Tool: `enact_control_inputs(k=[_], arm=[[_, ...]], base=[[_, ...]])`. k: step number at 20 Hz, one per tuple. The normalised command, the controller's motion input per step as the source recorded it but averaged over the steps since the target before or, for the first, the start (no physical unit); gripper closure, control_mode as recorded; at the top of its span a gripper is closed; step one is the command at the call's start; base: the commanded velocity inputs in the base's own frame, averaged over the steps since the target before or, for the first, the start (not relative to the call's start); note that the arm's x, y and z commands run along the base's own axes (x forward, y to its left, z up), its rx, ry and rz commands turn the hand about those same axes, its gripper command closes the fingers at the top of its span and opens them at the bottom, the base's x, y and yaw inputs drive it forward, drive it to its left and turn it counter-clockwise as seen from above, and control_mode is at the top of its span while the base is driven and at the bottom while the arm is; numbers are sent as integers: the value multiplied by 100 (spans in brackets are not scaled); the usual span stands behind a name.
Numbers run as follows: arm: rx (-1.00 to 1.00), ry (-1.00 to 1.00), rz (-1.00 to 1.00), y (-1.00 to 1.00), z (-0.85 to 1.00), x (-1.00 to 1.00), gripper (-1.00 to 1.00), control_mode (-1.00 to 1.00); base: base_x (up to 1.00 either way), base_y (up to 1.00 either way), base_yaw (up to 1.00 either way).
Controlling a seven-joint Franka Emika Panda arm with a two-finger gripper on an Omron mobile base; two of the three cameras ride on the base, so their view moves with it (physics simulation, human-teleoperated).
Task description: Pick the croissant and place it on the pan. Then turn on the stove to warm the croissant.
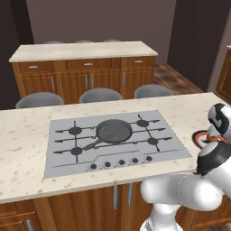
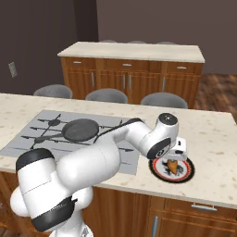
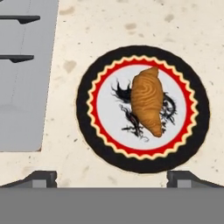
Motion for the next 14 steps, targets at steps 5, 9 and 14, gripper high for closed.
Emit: enact_control_inputs(k=[5, 9, 14], arm=[[0, 0, 0, -28, -14, 15, -100, -100], [0, 0, 0, -30, -20, 16, -100, -100], [0, 0, 0, -11, -19, 28, -100, -100]], base=[[0, 0, 0], [0, 0, 0], [0, 0, 0]])
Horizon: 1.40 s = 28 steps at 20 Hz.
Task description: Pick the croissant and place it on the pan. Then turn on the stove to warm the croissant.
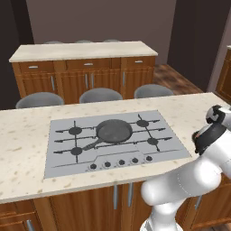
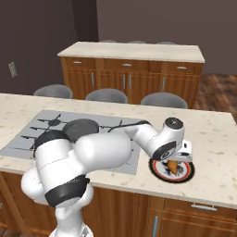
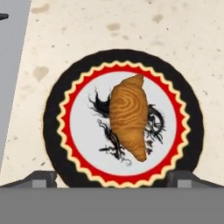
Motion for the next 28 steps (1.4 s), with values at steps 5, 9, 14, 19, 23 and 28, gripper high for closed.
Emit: enact_control_inputs(k=[5, 9, 14, 19, 23, 28], arm=[[0, 0, 2, -17, -23, 23, -100, -100], [0, 0, 3, -18, -26, 17, -100, -100], [0, 0, 2, -8, -20, 27, -100, -100], [0, 0, 2, -7, -22, 26, -100, -100], [0, 0, 1, -26, -34, 11, -100, -100], [0, 0, 2, -30, -37, 2, 100, -100]], base=[[0, 0, 0], [0, 0, 0], [0, 0, 0], [0, 0, 0], [0, 0, 0], [0, 0, 0]])
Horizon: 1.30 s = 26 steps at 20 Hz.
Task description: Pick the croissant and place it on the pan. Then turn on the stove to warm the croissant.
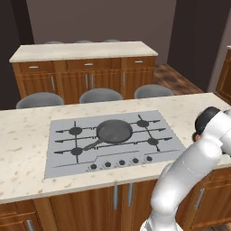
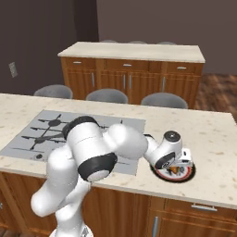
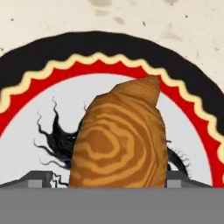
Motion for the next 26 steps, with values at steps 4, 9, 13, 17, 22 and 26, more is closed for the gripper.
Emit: enact_control_inputs(k=[4, 9, 13, 17, 22, 26], arm=[[0, 0, 2, -9, 0, 3, 100, -100], [1, -6, 0, 3, 72, -10, 100, -100], [-4, -14, 4, 54, 96, -47, 100, -100], [-6, -15, 3, 87, 76, -44, 100, -100], [0, -13, 0, 100, 30, -30, 100, -100], [7, -4, 0, 100, 9, -23, 100, -100]], base=[[0, 0, 0], [0, 0, 0], [0, 0, 0], [0, 0, 0], [0, 0, 0], [0, 0, 0]])
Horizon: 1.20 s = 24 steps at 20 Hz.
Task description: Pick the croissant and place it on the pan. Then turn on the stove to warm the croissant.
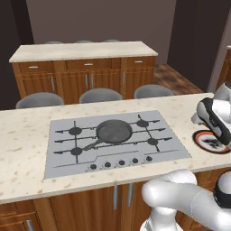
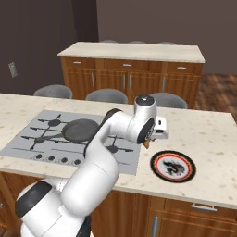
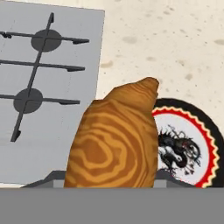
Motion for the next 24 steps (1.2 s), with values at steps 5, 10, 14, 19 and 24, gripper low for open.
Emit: enact_control_inputs(k=[5, 10, 14, 19, 24], arm=[[17, 0, 0, 100, 27, -1, 100, -100], [20, 5, 0, 100, 31, 2, 100, -100], [12, 15, 0, 100, 12, 23, 100, -100], [1, 19, 1, 98, 1, 41, 100, -100], [-2, 16, 0, 92, -12, 67, 100, -100]], base=[[0, 0, 0], [0, 0, 0], [0, 0, 0], [0, 0, 0], [0, 0, 0]])
